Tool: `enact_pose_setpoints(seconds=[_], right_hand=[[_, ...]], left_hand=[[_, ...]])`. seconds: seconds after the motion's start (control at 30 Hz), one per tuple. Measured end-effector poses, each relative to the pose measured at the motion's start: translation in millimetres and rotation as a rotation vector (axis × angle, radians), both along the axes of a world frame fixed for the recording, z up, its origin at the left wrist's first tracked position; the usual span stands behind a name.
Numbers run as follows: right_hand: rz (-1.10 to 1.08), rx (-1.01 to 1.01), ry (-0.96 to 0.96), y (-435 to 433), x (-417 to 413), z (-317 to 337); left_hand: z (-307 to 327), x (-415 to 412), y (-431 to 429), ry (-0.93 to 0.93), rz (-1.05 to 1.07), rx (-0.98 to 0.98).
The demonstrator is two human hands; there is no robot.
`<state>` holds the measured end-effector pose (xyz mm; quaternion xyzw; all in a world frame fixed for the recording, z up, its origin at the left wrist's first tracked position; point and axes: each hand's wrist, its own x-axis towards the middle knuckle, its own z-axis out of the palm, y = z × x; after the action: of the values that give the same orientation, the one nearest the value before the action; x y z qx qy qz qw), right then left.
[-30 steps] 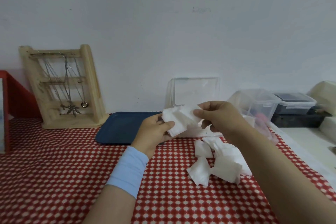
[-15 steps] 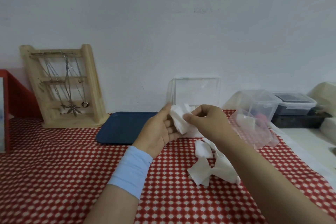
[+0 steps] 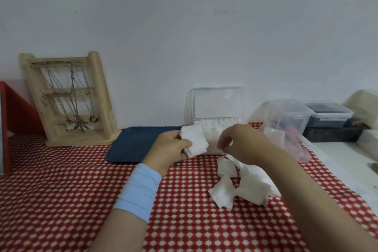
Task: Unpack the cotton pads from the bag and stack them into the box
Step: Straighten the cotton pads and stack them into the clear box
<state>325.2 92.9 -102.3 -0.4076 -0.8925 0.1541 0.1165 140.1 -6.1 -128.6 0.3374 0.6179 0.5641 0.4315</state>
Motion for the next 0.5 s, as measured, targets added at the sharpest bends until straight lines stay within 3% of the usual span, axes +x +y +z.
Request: enact_pose_setpoints(seconds=[0.1, 0.17, 0.4, 0.5], right_hand=[[0.055, 0.063, -0.32, -2.1, -3.5, -10.1], [0.07, 0.123, -0.423, -3.4, -10.3, -17.9], [0.069, 0.172, -0.469, -3.6, -14.6, -26.9], [0.066, 0.164, -0.36, -6.8, -9.7, -13.9]], left_hand=[[-1.0, 0.0, 0.1, -0.046, 0.008, -0.023], [-1.5, 0.9, 0.7, -0.073, 0.008, -0.024], [-3.5, 2.3, 1.0, -0.019, -0.006, -0.031], [-3.8, 1.9, 0.5, 0.077, 0.006, -0.047]])
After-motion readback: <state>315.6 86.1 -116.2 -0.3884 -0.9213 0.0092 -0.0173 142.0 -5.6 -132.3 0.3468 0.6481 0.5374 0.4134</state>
